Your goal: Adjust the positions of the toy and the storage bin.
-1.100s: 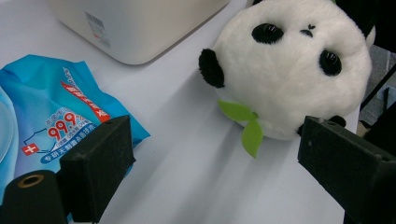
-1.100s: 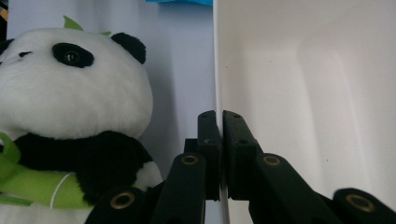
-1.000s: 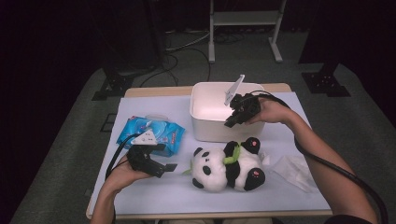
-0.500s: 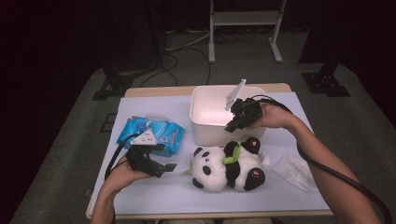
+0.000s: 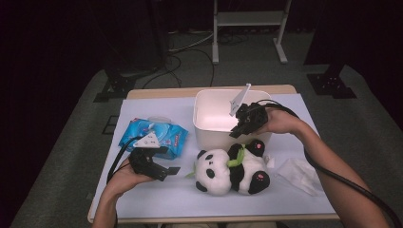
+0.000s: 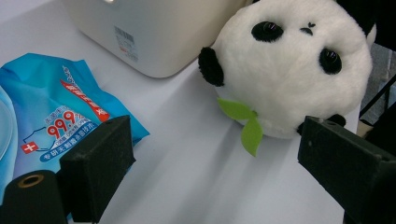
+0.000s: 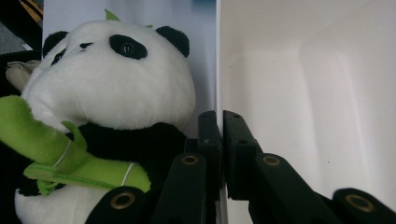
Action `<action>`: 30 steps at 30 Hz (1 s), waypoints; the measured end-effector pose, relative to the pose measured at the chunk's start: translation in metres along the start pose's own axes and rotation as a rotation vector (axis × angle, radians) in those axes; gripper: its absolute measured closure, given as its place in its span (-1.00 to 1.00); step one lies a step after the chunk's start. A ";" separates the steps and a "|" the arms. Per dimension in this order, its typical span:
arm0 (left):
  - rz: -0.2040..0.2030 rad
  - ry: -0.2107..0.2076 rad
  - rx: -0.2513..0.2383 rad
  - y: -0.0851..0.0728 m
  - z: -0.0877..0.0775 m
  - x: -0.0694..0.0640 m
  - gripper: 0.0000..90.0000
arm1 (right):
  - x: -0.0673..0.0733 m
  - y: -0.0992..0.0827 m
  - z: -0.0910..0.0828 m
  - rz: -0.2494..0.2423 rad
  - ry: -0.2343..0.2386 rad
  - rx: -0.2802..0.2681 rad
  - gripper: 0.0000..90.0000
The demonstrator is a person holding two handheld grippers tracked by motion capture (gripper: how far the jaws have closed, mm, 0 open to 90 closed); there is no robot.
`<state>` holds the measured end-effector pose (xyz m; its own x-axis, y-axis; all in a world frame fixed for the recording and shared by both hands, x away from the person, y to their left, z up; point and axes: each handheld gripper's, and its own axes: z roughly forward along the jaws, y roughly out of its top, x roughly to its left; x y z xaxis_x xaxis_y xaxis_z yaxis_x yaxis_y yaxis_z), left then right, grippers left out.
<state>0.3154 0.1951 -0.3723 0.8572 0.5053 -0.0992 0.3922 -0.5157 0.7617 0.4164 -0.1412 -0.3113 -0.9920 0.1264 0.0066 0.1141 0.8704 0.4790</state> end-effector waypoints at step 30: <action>-0.002 0.008 -0.005 -0.001 -0.002 0.002 -0.78 | 0.004 -0.006 -0.005 0.020 0.003 -0.041 0.56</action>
<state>0.3153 0.1982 -0.3721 0.8538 0.5117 -0.0958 0.3924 -0.5116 0.7644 0.4113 -0.1479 -0.3097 -0.9896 0.1423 0.0194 0.1319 0.8472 0.5146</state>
